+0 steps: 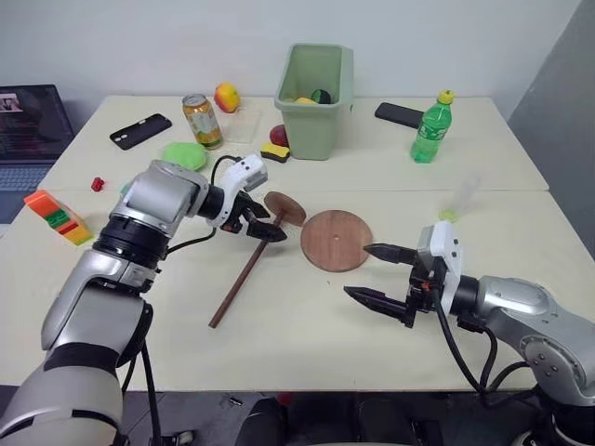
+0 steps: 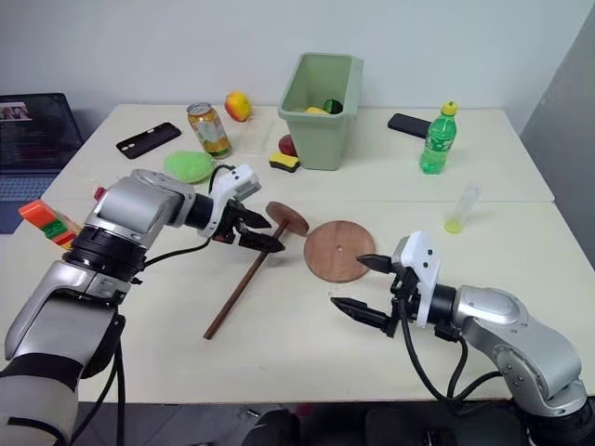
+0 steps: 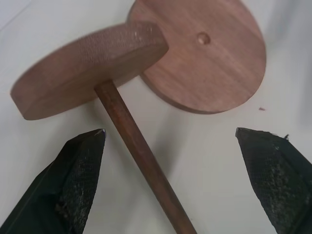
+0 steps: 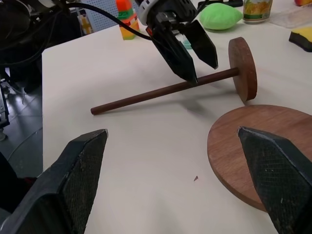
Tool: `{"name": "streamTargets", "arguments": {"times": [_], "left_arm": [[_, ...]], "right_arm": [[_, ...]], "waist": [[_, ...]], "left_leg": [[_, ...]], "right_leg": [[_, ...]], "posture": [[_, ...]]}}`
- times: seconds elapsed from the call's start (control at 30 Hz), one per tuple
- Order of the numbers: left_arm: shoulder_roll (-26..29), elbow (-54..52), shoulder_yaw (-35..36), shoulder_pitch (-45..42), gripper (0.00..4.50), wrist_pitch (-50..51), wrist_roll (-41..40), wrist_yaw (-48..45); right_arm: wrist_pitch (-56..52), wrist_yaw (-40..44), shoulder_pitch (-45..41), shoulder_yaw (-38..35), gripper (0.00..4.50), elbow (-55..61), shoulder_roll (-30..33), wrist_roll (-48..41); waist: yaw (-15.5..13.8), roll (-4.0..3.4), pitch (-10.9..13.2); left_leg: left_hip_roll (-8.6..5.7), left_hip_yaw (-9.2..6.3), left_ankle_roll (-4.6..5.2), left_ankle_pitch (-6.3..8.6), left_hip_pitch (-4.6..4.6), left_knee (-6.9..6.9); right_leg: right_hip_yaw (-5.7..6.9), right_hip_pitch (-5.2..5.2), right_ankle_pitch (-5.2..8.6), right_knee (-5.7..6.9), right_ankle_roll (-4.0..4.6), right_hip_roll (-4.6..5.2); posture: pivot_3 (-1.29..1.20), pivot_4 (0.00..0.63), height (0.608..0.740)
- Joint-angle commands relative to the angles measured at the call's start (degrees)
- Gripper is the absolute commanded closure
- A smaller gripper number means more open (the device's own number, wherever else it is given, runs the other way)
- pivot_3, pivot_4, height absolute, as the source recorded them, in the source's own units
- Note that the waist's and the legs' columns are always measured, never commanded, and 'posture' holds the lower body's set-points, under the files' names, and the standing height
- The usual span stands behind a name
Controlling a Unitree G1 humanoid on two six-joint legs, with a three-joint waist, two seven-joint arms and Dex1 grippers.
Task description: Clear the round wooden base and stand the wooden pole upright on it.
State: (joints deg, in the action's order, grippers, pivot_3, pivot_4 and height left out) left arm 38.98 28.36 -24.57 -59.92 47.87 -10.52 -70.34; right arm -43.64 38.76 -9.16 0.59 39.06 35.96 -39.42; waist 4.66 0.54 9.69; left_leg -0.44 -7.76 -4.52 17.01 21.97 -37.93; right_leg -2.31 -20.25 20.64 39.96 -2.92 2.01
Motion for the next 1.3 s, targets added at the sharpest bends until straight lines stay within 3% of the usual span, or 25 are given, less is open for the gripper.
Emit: {"name": "streamTargets", "arguments": {"times": [0.03,0.3,0.7,0.77,0.93,1.1,1.17,1.23,1.3], "left_arm": [[-1.47,3.16,0.6,-0.33,0.19,-3.44,2.8,1.45],[-3.13,5.87,1.93,-0.43,1.58,-5.3,4.61,0.7],[-3.23,6.44,3.13,-0.97,4.04,-4.75,5.8,1.28],[-3.16,6.42,3.73,-1.17,4.24,-4.27,5.88,1.34],[-1.65,7.53,6.31,-3.0,4.24,-3.53,5.47,1.72],[-2.71,7.93,18.44,-7.88,4.24,-6.58,-1.45,4.7],[-6.22,4.12,26.14,-7.94,4.24,-9.68,-6.64,8.82],[-12.09,-2.22,34.01,-6.23,4.24,-16.68,-9.92,18.88],[-15.84,-7.45,36.71,-4.5,4.24,-17.57,-13.11,20.31]], "right_arm": [[1.74,-0.42,0.59,-0.09,0.01,3.06,0.08,0.15],[1.06,-3.15,-0.42,-0.96,0.0,3.28,0.25,-0.09],[1.47,-3.22,-1.9,-0.94,0.0,1.41,0.67,0.3],[1.6,-3.06,-1.88,-1.01,0.0,1.3,0.75,0.29],[1.14,-3.76,-0.69,-2.64,0.0,2.57,0.69,-1.08],[-0.26,-5.95,2.99,-7.49,0.0,6.18,0.84,-4.71],[-0.57,-6.86,4.56,-8.93,0.0,7.12,0.86,-5.68],[-0.73,-7.71,5.89,-9.54,0.0,7.7,0.84,-5.6],[-0.46,-8.46,6.75,-9.54,0.0,7.89,0.83,-5.01]], "waist": [[-0.03,0.0,0.0],[-0.03,0.02,0.01],[-0.02,0.02,0.01],[-0.01,0.02,0.01],[0.0,0.02,0.01],[-0.02,0.09,0.05],[-0.11,0.1,0.05],[-0.8,0.12,0.04],[-1.44,0.14,0.03]], "left_leg": [[0.0,0.0,0.0,0.0,0.0,0.0],[0.0,-0.01,0.0,0.0,0.0,0.0],[0.0,0.0,0.0,0.0,0.0,-0.01],[-0.01,0.0,0.0,0.0,0.0,-0.01],[-0.01,0.0,0.0,0.0,0.0,-0.02],[-0.01,-0.03,0.0,0.0,0.05,-0.02],[0.0,-0.03,0.0,0.0,0.08,-0.03],[0.0,-0.05,0.0,0.0,0.08,-0.04],[0.05,-0.06,0.0,0.0,0.11,-0.12]], "right_leg": [[0.0,0.0,0.0,0.0,0.0,0.0],[0.0,-0.01,0.0,0.01,0.0,0.0],[0.0,0.0,0.0,0.02,0.0,0.01],[0.0,0.0,0.0,0.01,0.0,0.01],[0.0,0.0,0.0,0.02,0.0,0.01],[0.05,-0.03,0.0,0.02,0.0,0.01],[0.05,-0.03,0.0,0.01,0.0,0.03],[0.05,-0.01,0.0,0.01,0.0,0.11],[0.05,0.02,0.0,-0.02,-0.01,0.17]], "posture": [[0.0,0.15,0.74],[0.0,0.15,0.74],[0.0,0.15,0.74],[0.0,0.15,0.74],[0.0,0.15,0.74],[0.0,0.15,0.74],[0.0,0.15,0.74],[0.0,0.15,0.74],[0.0,0.15,0.74]]}}
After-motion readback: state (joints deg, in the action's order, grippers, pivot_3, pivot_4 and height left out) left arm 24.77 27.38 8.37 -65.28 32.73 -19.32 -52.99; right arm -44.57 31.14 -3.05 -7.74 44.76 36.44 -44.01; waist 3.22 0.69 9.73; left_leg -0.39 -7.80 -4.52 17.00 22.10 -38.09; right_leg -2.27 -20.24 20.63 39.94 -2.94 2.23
